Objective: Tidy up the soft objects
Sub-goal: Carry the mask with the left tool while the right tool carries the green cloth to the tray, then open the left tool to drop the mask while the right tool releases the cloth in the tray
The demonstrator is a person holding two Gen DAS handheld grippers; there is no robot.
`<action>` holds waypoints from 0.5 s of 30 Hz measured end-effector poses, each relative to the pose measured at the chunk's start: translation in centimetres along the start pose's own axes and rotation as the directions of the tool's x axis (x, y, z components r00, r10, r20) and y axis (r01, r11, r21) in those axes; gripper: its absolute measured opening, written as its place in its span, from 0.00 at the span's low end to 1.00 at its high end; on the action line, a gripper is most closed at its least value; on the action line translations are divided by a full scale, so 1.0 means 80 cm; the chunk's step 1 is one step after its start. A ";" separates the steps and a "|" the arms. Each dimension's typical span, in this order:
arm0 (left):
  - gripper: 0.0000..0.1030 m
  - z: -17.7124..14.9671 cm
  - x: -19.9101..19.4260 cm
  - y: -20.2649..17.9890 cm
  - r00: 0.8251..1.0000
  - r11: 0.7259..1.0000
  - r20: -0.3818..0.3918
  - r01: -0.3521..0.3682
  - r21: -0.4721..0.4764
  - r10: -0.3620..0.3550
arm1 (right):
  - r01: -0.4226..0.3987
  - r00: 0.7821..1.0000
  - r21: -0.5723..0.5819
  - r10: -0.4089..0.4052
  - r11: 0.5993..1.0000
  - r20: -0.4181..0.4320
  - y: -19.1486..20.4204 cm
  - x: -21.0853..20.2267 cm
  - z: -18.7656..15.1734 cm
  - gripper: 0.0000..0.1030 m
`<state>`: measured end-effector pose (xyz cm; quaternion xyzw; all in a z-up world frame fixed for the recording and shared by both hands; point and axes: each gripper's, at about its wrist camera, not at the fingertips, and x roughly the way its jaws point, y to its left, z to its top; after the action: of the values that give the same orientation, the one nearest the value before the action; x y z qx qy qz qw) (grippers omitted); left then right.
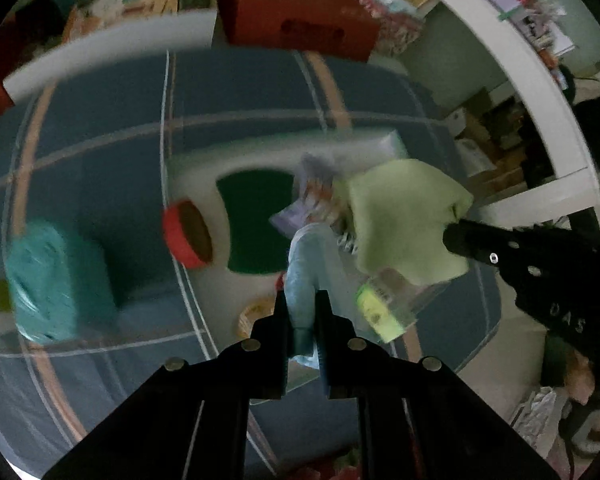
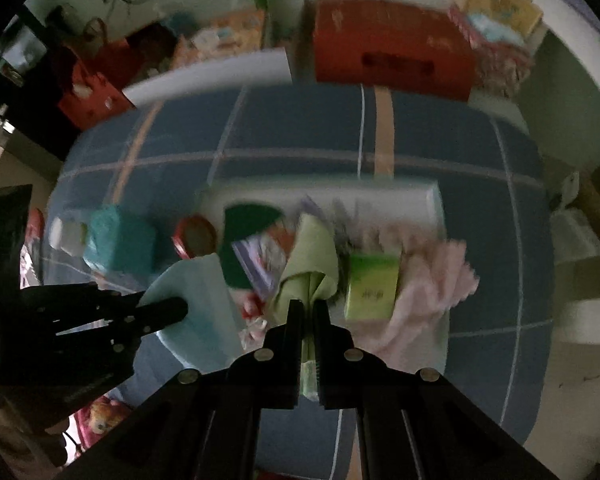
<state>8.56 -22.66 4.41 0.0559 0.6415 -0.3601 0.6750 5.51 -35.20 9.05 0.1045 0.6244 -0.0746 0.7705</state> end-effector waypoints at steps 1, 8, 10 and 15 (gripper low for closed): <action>0.12 -0.004 0.014 0.004 1.000 1.000 -0.014 -0.004 -0.015 0.004 | -0.006 1.000 0.005 0.006 1.000 -0.017 -0.002 0.013 -0.006 0.06; 0.12 -0.021 0.053 0.026 0.998 0.997 -0.026 -0.056 -0.057 0.054 | 0.003 0.997 0.000 -0.003 1.000 -0.080 -0.001 0.060 -0.032 0.06; 0.13 -0.025 0.057 0.032 0.998 0.995 -0.029 -0.064 -0.071 0.062 | 0.009 0.996 -0.001 -0.009 1.000 -0.090 0.000 0.068 -0.036 0.07; 0.44 -0.036 0.051 0.042 0.997 0.992 -0.024 -0.074 -0.099 0.072 | 0.023 0.995 -0.001 -0.023 1.000 -0.101 0.004 0.070 -0.044 0.09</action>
<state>7.73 -20.35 -1.10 0.0492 0.6633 -0.3019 0.6830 3.38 -33.91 2.91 0.1009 0.6636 -0.0780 0.7372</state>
